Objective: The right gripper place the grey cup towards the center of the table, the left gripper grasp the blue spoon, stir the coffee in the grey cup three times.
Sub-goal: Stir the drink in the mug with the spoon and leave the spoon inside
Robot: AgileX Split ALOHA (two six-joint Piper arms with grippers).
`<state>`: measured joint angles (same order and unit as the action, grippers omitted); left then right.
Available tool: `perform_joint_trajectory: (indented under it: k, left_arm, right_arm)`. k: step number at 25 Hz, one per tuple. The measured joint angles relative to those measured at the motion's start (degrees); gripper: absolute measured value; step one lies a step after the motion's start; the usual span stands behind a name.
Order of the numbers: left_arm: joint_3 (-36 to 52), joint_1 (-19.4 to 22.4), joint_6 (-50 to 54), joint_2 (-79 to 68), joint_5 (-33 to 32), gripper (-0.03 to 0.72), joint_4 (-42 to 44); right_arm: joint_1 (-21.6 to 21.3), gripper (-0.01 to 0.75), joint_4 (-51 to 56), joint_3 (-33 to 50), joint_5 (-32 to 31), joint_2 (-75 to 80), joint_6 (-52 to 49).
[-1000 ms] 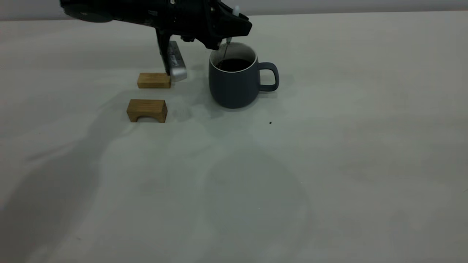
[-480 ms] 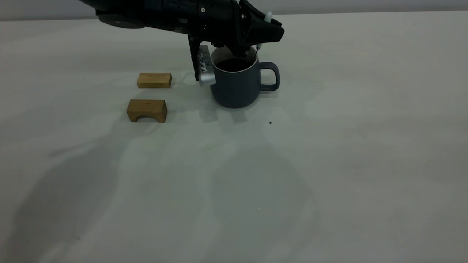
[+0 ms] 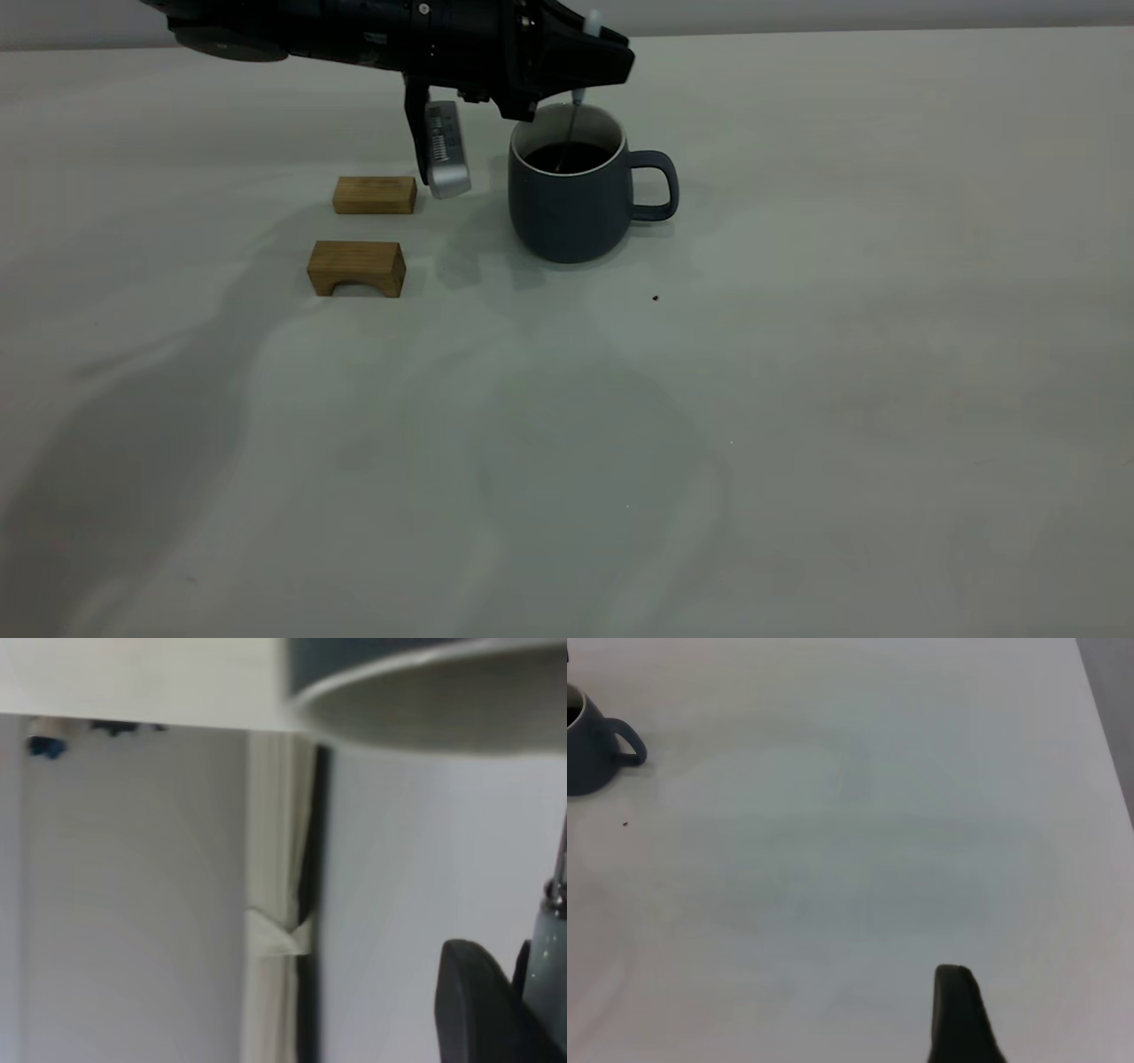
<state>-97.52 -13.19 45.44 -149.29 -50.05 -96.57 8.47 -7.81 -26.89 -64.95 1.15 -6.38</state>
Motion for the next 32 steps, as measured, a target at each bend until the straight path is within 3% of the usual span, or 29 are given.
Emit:
perform_joint_trajectory:
  k: [8,15,20,26,32]
  left_arm:
    - [0.0,-2.4,-0.6,0.0,4.1,0.127,-2.2]
    - [0.0,-2.6,0.2,-0.1,-2.1,0.127,2.3]
    - [0.0,-0.5,3.5,-0.2,-4.2,0.127,6.7]
    - [0.0,0.8,3.0,-0.2,0.0,0.127,2.9]
    - [0.0,-2.2,0.0,-0.2,3.2,0.127,-1.9]
  right_arm:
    - [0.0,0.510,0.0,0.0,0.0,0.0,0.0]
    - [0.0,0.510,0.0,0.0,0.0,0.0,0.0]
    - [0.0,0.510,0.0,0.0,0.0,0.0,0.0]
    - [0.0,0.510,0.0,0.0,0.0,0.0,0.0]
    - [0.0,0.510,0.0,0.0,0.0,0.0,0.0]
